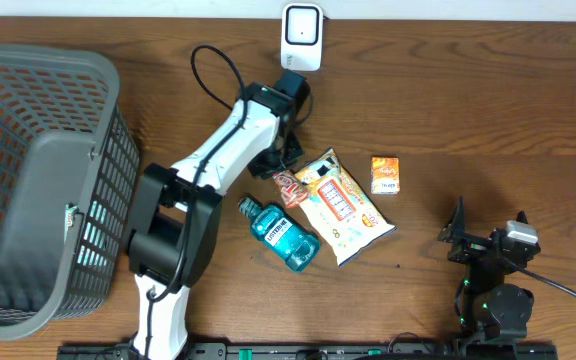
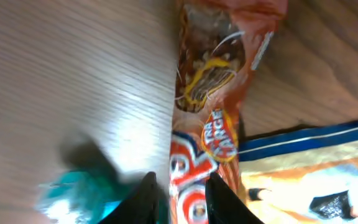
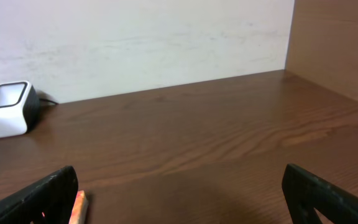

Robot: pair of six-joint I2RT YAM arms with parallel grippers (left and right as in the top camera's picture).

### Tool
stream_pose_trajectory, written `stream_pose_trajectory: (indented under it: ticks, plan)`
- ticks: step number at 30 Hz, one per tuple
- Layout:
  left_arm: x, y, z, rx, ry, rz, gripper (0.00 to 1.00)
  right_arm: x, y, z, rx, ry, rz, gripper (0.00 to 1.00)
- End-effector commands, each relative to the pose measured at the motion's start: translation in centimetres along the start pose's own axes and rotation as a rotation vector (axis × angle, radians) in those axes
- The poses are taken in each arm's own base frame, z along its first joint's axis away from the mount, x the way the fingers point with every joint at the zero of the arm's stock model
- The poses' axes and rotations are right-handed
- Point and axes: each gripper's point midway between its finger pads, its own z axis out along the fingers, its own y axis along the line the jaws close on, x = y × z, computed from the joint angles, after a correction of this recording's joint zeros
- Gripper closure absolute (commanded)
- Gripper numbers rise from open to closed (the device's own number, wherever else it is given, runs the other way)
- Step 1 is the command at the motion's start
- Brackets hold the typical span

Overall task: Scan the item barcode
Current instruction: 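Lower the chocolate bar beside the bottle and release, then reach the left gripper into the basket and grasp the light-blue wipes pack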

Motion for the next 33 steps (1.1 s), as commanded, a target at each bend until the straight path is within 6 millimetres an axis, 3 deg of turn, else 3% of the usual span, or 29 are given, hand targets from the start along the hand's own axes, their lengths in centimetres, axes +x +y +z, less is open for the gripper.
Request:
stream_pose_trajectory:
  ticks: [1, 2, 5, 9, 16, 21, 24, 27, 29, 33]
  plan:
    - [-2.0, 1.6, -3.7, 0.008, -0.099, 0.087, 0.69, 0.1, -0.1, 0.0, 0.005, 0.001, -0.009, 0.01]
    - [-2.4, 1.9, -4.5, 0.02, -0.113, 0.103, 0.63, 0.1, -0.1, 0.0, 0.004, 0.001, -0.009, 0.01]
    - [-3.7, 2.8, -7.4, 0.065, -0.173, 0.128, 0.03, 0.1, -0.1, 0.0, 0.004, 0.001, -0.009, 0.01]
    - [-5.7, 4.4, -13.5, 0.151, -0.304, 0.131, 0.02, 0.1, -0.1, 0.0, 0.005, 0.001, -0.009, 0.01]
    - [-8.6, 8.8, -28.2, 0.32, -0.745, 0.188, 0.02, 0.1, -0.1, 0.0, 0.005, 0.001, -0.009, 0.01]
    - [-8.3, 14.0, -34.7, 0.26, -0.973, 0.258, 0.02, 0.1, -0.1, 0.0, 0.005, 0.001, -0.009, 0.01]
    - [-8.6, 18.9, -35.6, 0.178, -1.002, 0.09, 0.02, 0.1, -0.1, 0.0, 0.005, 0.001, -0.009, 0.01]
    - [-8.7, 25.0, -34.2, 0.064, -0.956, -0.214, 0.02, 0.1, -0.1, 0.0, 0.004, 0.001, -0.009, 0.01]
    - [-8.0, 29.2, -31.9, -0.01, -0.876, -0.447, 0.02, 0.1, -0.1, 0.0, 0.005, 0.001, -0.009, 0.01]
    - [-6.5, 34.1, -27.1, -0.103, -0.694, -0.667, 0.02, 0.1, -0.1, 0.0, 0.005, 0.001, -0.009, 0.01]
